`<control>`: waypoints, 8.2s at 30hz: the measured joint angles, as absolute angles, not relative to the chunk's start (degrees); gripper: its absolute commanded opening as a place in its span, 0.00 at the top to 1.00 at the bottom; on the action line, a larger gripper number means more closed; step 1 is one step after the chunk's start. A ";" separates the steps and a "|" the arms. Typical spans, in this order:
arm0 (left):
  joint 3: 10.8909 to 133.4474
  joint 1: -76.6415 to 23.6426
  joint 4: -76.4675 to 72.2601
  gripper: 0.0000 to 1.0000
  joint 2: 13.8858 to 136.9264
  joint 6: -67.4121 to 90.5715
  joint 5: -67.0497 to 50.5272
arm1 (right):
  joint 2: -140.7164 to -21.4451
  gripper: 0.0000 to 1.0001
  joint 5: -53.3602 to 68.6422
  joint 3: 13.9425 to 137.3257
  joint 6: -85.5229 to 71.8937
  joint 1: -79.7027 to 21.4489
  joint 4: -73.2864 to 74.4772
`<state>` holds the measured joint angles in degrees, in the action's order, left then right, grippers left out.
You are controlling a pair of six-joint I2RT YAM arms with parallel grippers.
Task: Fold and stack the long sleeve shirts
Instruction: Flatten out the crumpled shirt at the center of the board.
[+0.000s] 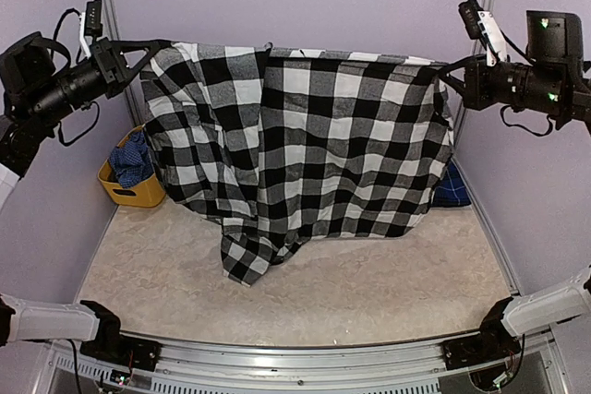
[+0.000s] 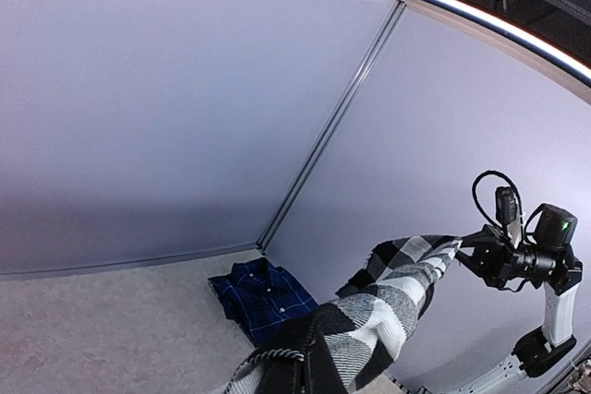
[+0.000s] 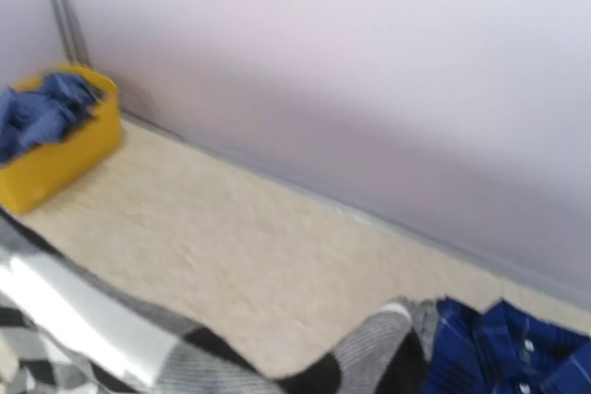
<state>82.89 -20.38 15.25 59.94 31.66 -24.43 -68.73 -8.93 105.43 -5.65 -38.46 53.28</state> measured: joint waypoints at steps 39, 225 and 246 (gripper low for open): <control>99.98 -14.85 35.27 1.00 46.24 35.33 -39.07 | -55.90 1.00 31.59 104.90 -11.94 -38.54 53.95; 33.78 -38.26 -3.84 0.41 81.95 40.07 -5.52 | -76.23 0.06 10.46 33.63 -28.16 -37.04 19.40; 43.90 -32.16 -7.81 1.00 91.66 38.61 -14.17 | -74.72 0.06 10.48 33.63 -28.16 -37.04 20.43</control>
